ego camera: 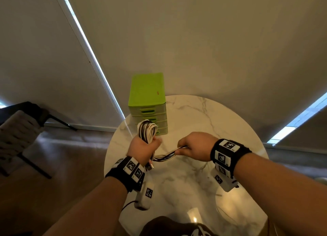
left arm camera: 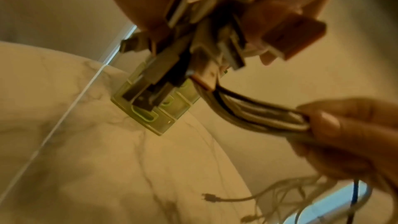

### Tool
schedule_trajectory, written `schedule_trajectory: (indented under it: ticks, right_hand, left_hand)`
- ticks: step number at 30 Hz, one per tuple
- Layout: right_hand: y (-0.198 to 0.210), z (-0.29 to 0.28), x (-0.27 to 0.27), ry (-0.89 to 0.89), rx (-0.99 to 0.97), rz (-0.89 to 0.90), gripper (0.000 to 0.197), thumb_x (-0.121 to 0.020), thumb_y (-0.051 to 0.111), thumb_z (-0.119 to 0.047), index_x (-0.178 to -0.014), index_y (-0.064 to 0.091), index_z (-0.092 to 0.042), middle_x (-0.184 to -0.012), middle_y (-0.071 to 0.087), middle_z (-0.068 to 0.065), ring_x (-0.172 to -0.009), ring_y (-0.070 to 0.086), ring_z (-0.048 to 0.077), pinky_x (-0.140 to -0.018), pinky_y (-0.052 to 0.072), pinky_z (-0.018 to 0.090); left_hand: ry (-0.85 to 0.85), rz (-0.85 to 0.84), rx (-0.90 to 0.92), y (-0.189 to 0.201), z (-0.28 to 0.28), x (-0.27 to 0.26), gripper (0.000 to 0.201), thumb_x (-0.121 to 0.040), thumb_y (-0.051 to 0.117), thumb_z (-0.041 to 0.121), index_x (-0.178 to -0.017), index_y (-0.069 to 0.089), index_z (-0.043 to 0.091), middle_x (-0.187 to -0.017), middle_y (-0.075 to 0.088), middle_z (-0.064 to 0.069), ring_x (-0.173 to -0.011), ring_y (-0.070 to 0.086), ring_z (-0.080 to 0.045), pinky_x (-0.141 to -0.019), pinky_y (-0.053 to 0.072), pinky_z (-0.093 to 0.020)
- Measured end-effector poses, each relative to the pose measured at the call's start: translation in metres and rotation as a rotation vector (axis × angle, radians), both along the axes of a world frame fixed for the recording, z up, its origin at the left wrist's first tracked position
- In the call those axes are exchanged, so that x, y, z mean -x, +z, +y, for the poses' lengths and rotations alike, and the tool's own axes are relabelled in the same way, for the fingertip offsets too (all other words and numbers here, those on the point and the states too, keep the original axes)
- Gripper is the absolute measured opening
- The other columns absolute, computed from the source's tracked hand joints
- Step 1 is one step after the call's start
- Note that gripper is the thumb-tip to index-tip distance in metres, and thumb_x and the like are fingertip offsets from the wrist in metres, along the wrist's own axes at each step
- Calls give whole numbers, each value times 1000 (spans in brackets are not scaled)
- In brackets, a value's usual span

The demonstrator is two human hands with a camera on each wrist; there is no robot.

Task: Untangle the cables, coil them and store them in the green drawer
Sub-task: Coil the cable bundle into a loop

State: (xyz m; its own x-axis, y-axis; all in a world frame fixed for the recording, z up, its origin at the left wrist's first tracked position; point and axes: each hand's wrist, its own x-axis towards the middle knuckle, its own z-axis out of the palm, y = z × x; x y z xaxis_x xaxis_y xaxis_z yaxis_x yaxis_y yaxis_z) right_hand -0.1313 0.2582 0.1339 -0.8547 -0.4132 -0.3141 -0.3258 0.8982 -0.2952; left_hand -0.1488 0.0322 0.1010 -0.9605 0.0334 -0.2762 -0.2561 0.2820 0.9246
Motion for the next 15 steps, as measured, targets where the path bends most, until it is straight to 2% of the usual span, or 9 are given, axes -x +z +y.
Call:
schedule_trajectory:
  ticks: [2, 5, 9, 10, 12, 14, 15]
  right_hand:
    - [10, -3, 4, -16, 89, -1, 32, -96, 55, -56, -106, 72, -30, -93, 72, -3, -84, 61, 18, -73, 48, 34]
    - [19, -11, 6, -120, 316, -23, 20, -88, 71, -46, -103, 67, -34, -79, 68, -8, -76, 62, 12, -72, 50, 33]
    - [23, -22, 7, -206, 447, -64, 33, -82, 80, -40, -93, 50, -34, -68, 66, -3, -60, 60, 11, -65, 52, 37]
    - [23, -23, 7, -194, 441, -88, 36, -81, 82, -40, -93, 48, -34, -68, 67, -2, -59, 60, 11, -64, 52, 37]
    - [25, -20, 8, -119, 355, -124, 45, -76, 85, -39, -99, 47, -32, -72, 66, -4, -61, 59, 9, -60, 48, 33]
    - [28, -16, 12, 16, 149, -89, 51, -76, 84, -38, -108, 45, -31, -75, 63, -8, -66, 57, 9, -60, 43, 31]
    - [30, -14, 14, 66, 36, -32, 51, -77, 80, -38, -113, 44, -33, -77, 62, -9, -68, 57, 12, -60, 43, 31]
  left_hand:
    - [-80, 65, 89, 0, 3, -4, 35, -73, 90, 34, -79, 62, 14, -57, 59, -6, -48, 57, -19, -45, 46, -28]
    - [-231, 92, 169, 3, 5, -10, 45, -57, 99, 34, -80, 61, 23, -67, 62, 7, -59, 58, -2, -52, 45, -17]
    - [-380, 48, 263, 3, 13, -19, 49, -57, 97, 29, -93, 64, 27, -77, 71, 3, -61, 67, -4, -51, 51, -20]
    - [-397, 31, 301, 1, 13, -20, 45, -60, 94, 26, -94, 64, 27, -78, 71, 3, -60, 67, -4, -50, 52, -21]
    - [-453, -9, 345, 0, 13, -20, 31, -65, 86, 21, -88, 65, 22, -73, 71, -3, -55, 67, -11, -50, 57, -33]
    - [-524, -27, 369, -1, 12, -21, 25, -63, 80, 22, -83, 66, 15, -69, 70, -10, -56, 68, -22, -54, 59, -48]
    - [-541, -27, 389, -2, 13, -22, 25, -62, 78, 24, -80, 66, 13, -68, 70, -11, -59, 68, -26, -56, 59, -49]
